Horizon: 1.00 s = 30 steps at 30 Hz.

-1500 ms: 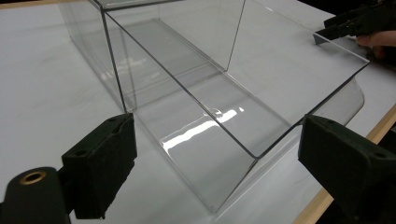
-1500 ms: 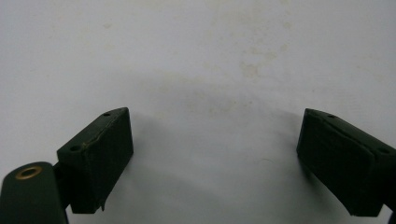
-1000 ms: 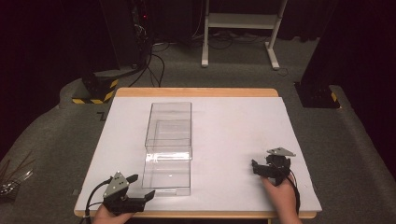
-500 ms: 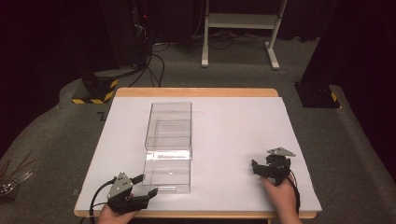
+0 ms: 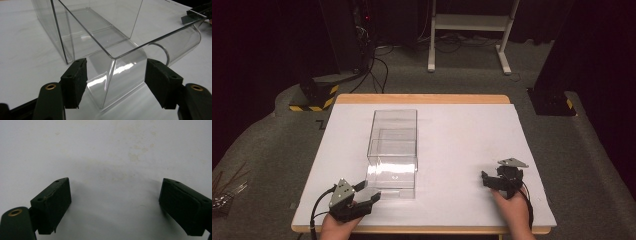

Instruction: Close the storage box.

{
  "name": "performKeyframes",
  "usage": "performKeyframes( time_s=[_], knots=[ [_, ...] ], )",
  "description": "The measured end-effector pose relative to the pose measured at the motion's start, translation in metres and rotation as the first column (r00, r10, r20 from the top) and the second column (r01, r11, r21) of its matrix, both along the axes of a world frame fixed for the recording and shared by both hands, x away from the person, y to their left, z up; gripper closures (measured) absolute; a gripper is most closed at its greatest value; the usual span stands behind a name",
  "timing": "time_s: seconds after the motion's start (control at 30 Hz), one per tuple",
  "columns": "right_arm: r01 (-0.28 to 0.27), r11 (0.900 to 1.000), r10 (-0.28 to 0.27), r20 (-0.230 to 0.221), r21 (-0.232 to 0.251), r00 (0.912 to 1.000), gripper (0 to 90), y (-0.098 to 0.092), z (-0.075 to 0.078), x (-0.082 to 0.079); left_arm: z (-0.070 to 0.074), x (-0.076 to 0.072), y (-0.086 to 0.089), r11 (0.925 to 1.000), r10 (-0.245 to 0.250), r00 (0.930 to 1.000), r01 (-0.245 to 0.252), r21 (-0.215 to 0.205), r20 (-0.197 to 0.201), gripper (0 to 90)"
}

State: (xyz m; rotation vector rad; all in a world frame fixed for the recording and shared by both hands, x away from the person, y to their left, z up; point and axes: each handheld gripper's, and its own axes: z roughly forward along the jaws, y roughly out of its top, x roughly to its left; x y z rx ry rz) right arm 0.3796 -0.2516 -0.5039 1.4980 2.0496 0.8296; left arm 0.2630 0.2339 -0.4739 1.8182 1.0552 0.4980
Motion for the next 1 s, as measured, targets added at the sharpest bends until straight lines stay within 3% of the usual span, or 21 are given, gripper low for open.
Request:
performKeyframes(
  time_s=[0.3,0.5,0.9,1.0],
  knots=[
    [0.0,1.0,0.0,0.0,-0.001,1.0,10.4,0.0,0.0,0.0,-0.005,0.011,-0.003,0.9995,0.027,0.9995,-0.027,0.017,-0.014,25.3],
    [0.0,1.0,0.0,0.0,-0.001,1.0,10.4,0.0,0.0,0.0,-0.007,0.013,-0.01,0.9991,0.017,0.9998,-0.016,0.038,-0.007,25.9],
    [0.0,1.0,0.0,0.0,-0.002,1.0,10.4,0.0,0.0,0.0,-0.008,0.019,-0.01,0.9995,0.023,0.9997,-0.022,0.021,-0.008,28.8],
    [0.0,1.0,0.0,0.0,-0.002,1.0,10.4,0.0,0.0,0.0,-0.01,0.022,-0.009,0.9989,0.043,0.9988,-0.043,0.017,-0.02,28.2]
  ],
)
